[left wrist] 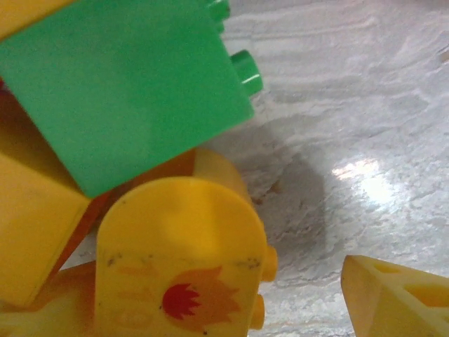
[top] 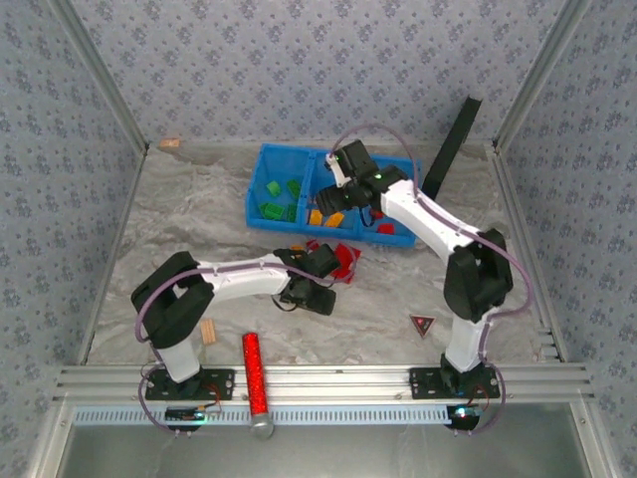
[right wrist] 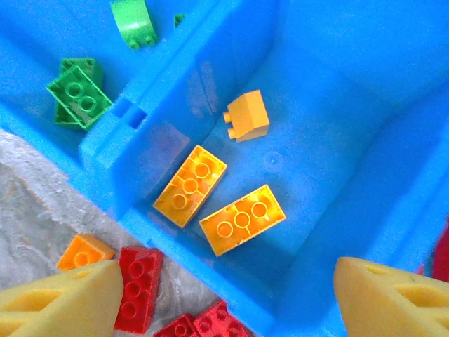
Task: Sort the legos into containers by color
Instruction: Pick up the lego from the middle-left of the table, then place the lego in the container.
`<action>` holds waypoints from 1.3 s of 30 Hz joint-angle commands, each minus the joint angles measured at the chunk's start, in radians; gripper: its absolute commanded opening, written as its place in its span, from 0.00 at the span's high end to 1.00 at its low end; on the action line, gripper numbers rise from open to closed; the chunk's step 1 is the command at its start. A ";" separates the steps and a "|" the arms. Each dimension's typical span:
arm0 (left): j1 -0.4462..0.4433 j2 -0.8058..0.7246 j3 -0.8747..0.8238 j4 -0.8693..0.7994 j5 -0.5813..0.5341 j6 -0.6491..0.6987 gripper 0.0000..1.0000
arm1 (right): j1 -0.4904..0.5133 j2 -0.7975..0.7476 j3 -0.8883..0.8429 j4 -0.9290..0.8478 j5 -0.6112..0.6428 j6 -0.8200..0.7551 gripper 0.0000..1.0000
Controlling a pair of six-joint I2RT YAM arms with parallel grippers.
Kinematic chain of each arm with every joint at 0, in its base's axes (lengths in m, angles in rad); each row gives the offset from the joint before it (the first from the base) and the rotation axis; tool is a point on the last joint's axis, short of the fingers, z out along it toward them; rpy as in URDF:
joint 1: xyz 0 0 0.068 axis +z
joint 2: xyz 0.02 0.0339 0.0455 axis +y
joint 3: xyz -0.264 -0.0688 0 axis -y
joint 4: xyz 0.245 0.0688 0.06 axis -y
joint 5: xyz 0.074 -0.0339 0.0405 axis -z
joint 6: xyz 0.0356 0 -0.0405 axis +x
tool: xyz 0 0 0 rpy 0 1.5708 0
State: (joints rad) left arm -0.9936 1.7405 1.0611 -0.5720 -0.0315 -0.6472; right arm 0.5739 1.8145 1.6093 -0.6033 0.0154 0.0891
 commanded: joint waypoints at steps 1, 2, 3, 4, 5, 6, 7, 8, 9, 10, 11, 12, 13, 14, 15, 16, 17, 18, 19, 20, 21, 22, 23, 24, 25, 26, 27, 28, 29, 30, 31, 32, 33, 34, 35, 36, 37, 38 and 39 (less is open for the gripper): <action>0.014 0.028 0.044 -0.021 -0.011 0.034 0.20 | 0.003 -0.067 -0.062 -0.004 0.010 0.016 0.20; 0.017 0.033 0.048 -0.023 -0.013 0.040 0.21 | 0.005 -0.083 -0.076 -0.006 0.013 0.019 0.20; 0.019 0.037 0.054 -0.025 -0.017 0.046 0.22 | 0.006 -0.101 -0.092 -0.010 0.015 0.024 0.20; 0.021 0.042 0.061 -0.028 -0.020 0.052 0.23 | 0.008 -0.120 -0.111 -0.012 0.019 0.029 0.20; 0.022 0.045 0.067 -0.032 -0.023 0.057 0.24 | 0.008 -0.138 -0.130 -0.015 0.025 0.033 0.20; 0.024 0.050 0.076 -0.035 -0.027 0.063 0.25 | 0.009 -0.159 -0.153 -0.018 0.032 0.039 0.20; 0.026 0.054 0.083 -0.037 -0.031 0.071 0.26 | 0.008 -0.179 -0.176 -0.017 0.047 0.051 0.20; 0.025 0.058 0.087 -0.038 -0.033 0.077 0.28 | 0.006 -0.196 -0.201 -0.016 0.050 0.062 0.21; 0.026 0.063 0.093 -0.040 -0.037 0.080 0.32 | 0.005 -0.215 -0.228 -0.017 0.041 0.069 0.21; 0.027 0.069 0.099 -0.044 -0.039 0.082 0.37 | 0.005 -0.233 -0.254 -0.018 0.036 0.080 0.21; 0.029 0.075 0.106 -0.049 -0.037 0.085 0.40 | 0.007 -0.248 -0.277 -0.018 0.032 0.090 0.21; 0.029 0.082 0.113 -0.056 -0.033 0.089 0.43 | 0.010 -0.269 -0.305 -0.018 0.029 0.100 0.21; 0.028 0.088 0.119 -0.063 -0.029 0.091 0.44 | 0.013 -0.292 -0.338 -0.018 0.036 0.113 0.21; 0.029 0.092 0.123 -0.068 -0.022 0.092 0.46 | 0.014 -0.310 -0.365 -0.018 0.041 0.123 0.21; 0.029 0.094 0.125 -0.074 -0.013 0.093 0.49 | 0.013 -0.330 -0.396 -0.018 0.048 0.135 0.21; 0.029 0.093 0.125 -0.080 -0.003 0.093 0.52 | 0.012 -0.350 -0.434 -0.021 0.055 0.144 0.21; 0.028 0.090 0.127 -0.087 0.010 0.096 0.54 | 0.008 -0.367 -0.469 -0.023 0.059 0.154 0.21; 0.028 0.085 0.126 -0.090 0.025 0.098 0.56 | 0.004 -0.381 -0.493 -0.022 0.049 0.158 0.20; 0.030 0.079 0.129 -0.095 0.053 0.104 0.57 | -0.002 -0.394 -0.518 -0.016 0.025 0.154 0.20; 0.033 0.067 0.134 -0.101 0.082 0.108 0.59 | -0.005 -0.403 -0.542 -0.008 0.003 0.150 0.19; 0.034 0.053 0.140 -0.101 0.098 0.111 0.61 | -0.004 -0.412 -0.560 -0.003 -0.022 0.145 0.19; 0.036 0.031 0.147 -0.101 0.117 0.120 0.62 | -0.004 -0.422 -0.581 -0.003 -0.050 0.138 0.19; 0.040 0.009 0.156 -0.134 0.135 0.129 0.62 | -0.003 -0.432 -0.603 0.035 -0.073 0.131 0.19; 0.047 -0.010 0.170 -0.144 0.148 0.138 0.63 | -0.001 -0.441 -0.620 0.050 -0.088 0.126 0.18; 0.057 -0.033 0.187 -0.158 0.161 0.147 0.63 | 0.000 -0.448 -0.640 0.068 -0.109 0.116 0.18; 0.071 -0.052 0.208 -0.172 0.177 0.158 0.64 | -0.002 -0.456 -0.658 0.084 -0.129 0.106 0.18; 0.084 -0.069 0.227 -0.184 0.190 0.167 0.64 | -0.002 -0.458 -0.670 0.095 -0.142 0.097 0.18; 0.103 -0.086 0.252 -0.198 0.207 0.176 0.64 | -0.002 -0.457 -0.679 0.105 -0.151 0.094 0.18; 0.120 -0.101 0.279 -0.210 0.221 0.186 0.64 | 0.000 -0.456 -0.688 0.120 -0.165 0.088 0.18; 0.134 -0.113 0.300 -0.215 0.228 0.192 0.64 | 0.002 -0.453 -0.696 0.135 -0.177 0.082 0.18; 0.150 -0.123 0.326 -0.217 0.238 0.200 0.64 | 0.005 -0.451 -0.705 0.152 -0.189 0.074 0.18; 0.168 -0.126 0.358 -0.214 0.247 0.209 0.64 | 0.011 -0.443 -0.714 0.174 -0.202 0.064 0.18; 0.182 -0.123 0.390 -0.211 0.249 0.217 0.64 | 0.014 -0.434 -0.719 0.190 -0.219 0.055 0.17; 0.198 -0.111 0.432 -0.209 0.244 0.224 0.64 | 0.015 -0.414 -0.717 0.198 -0.245 0.044 0.16; 0.213 -0.093 0.481 -0.212 0.236 0.228 0.64 | 0.020 -0.390 -0.706 0.195 -0.265 0.034 0.15; 0.226 -0.075 0.527 -0.208 0.229 0.230 0.64 | 0.026 -0.367 -0.696 0.191 -0.271 0.025 0.15; 0.238 -0.053 0.578 -0.200 0.215 0.236 0.64 | 0.039 -0.344 -0.686 0.190 -0.261 0.016 0.14; 0.250 -0.028 0.629 -0.191 0.195 0.239 0.64 | 0.052 -0.322 -0.679 0.192 -0.244 0.010 0.14; 0.260 -0.002 0.677 -0.187 0.176 0.243 0.64 | 0.061 -0.303 -0.673 0.195 -0.234 0.009 0.14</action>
State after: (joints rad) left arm -0.7555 1.6814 1.6268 -0.7601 0.1680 -0.4431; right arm 0.6102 1.4658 0.9081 -0.4248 -0.1982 0.1406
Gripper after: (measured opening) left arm 0.444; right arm 0.861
